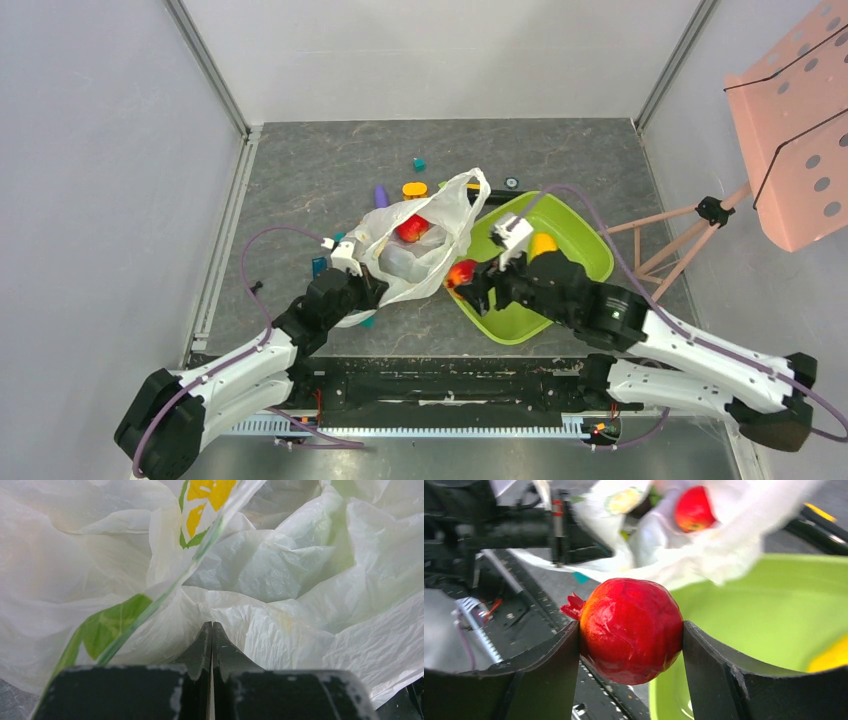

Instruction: Take the fake fruits out of the plastic bag

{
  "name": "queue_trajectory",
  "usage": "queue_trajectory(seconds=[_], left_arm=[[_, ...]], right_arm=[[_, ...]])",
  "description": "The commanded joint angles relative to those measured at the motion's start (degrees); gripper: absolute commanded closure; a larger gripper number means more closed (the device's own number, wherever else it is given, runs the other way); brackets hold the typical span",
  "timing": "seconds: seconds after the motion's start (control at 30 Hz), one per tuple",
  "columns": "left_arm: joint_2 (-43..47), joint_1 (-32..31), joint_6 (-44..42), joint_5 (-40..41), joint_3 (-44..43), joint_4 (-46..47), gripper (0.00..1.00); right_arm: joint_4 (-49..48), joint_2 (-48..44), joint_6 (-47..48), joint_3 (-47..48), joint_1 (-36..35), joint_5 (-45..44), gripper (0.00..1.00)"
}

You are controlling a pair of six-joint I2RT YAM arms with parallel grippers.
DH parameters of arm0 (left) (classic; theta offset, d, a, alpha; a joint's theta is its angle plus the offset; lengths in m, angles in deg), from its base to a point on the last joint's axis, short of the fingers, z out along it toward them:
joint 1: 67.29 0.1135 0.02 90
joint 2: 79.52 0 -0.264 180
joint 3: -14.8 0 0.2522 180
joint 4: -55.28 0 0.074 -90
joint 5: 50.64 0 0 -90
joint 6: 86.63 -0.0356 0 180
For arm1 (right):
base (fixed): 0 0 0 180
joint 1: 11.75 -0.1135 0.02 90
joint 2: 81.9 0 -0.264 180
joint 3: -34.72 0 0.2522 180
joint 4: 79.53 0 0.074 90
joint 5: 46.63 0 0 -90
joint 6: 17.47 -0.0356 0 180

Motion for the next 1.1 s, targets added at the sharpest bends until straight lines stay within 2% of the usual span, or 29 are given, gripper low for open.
queue_trajectory(seconds=[0.0,0.07,0.17,0.43,0.6,0.8,1.07], left_arm=[[0.8,0.4,-1.7,2.5,0.2,1.9,0.98],[1.4,0.4,-1.4,3.6,-0.2,1.0,0.98],[2.8,0.4,-1.1,5.4,-0.4,0.3,0.98],[7.5,0.4,-4.3,5.9,0.9,1.6,0.98],[8.4,0.4,-4.3,4.9,1.5,2.1,0.98],[5.1,0.4,-4.2,4.5,0.6,2.7,0.98],[3.5,0.4,-4.3,4.4,0.0,2.6,0.98]], right_arm=[[6.9,-6.6,-5.0,-4.4,1.3,-17.9,0.62],[8.7,-6.7,-5.6,-5.7,4.0,-20.3,0.62],[8.7,-4.5,-5.7,-7.6,10.0,-19.1,0.62],[-1.9,8.1,-1.5,-11.5,20.1,-14.9,0.61],[-5.4,13.4,-1.0,-12.4,22.6,-14.2,0.55],[-7.2,14.8,-1.5,-13.7,23.6,-13.5,0.44],[-7.7,17.5,-0.2,-13.7,24.4,-11.8,0.40]])
